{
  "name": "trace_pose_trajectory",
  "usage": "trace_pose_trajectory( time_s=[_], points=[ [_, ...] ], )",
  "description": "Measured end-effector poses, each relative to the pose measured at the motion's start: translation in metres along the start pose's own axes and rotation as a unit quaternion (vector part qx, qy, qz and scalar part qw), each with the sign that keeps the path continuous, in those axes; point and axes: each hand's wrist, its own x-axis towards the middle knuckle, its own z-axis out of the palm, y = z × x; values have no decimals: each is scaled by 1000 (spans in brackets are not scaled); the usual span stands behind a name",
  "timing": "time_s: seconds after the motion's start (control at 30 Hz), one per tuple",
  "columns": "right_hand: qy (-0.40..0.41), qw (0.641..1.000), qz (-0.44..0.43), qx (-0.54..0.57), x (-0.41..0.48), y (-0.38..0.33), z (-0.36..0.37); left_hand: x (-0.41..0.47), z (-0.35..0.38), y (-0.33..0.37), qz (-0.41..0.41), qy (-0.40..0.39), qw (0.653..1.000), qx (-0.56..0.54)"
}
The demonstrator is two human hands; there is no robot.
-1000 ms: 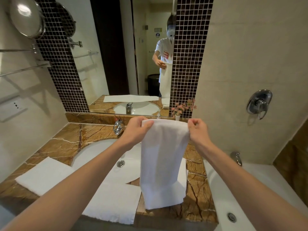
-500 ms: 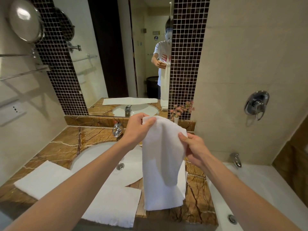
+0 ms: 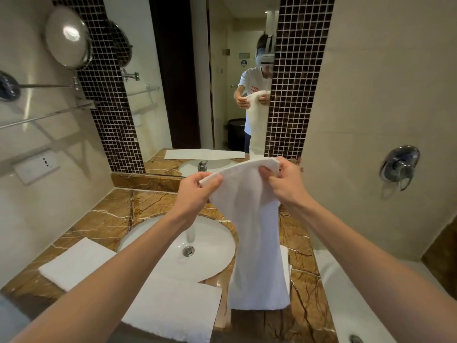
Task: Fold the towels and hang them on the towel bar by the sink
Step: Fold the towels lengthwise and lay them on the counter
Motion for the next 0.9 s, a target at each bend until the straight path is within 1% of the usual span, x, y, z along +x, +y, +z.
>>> trace_pose_trajectory(
  time_s=[0.13, 0.2, 0.27, 0.33, 0.43, 0.57, 0.77, 0.9],
  points=[
    [-18, 999, -27, -15, 14, -23, 16, 2, -16, 0, -12, -17, 1000, 10],
    [-29, 999, -40, -16, 20, -34, 24, 3, -24, 4, -13, -2, 1000, 8],
    [-40, 998, -52, -10, 26, -45, 30, 7, -34, 12, -8, 34, 999, -11],
    [-51, 996, -73, -1, 31, -58, 36, 11, -46, 25, 26, 78, 996, -33],
    [-68, 992, -101, 25, 41, -77, 46, 15, -60, 50, 107, 122, 986, -34],
    [-80, 986, -131, 68, 60, -103, 55, 13, -68, 89, 213, 171, 962, 14],
    [-108, 968, -200, 107, 85, -144, 64, 8, -75, 136, 276, 258, 923, 75],
    [-120, 956, -227, 138, 90, -171, 66, 1, -75, 170, 293, 300, 906, 66]
  ],
)
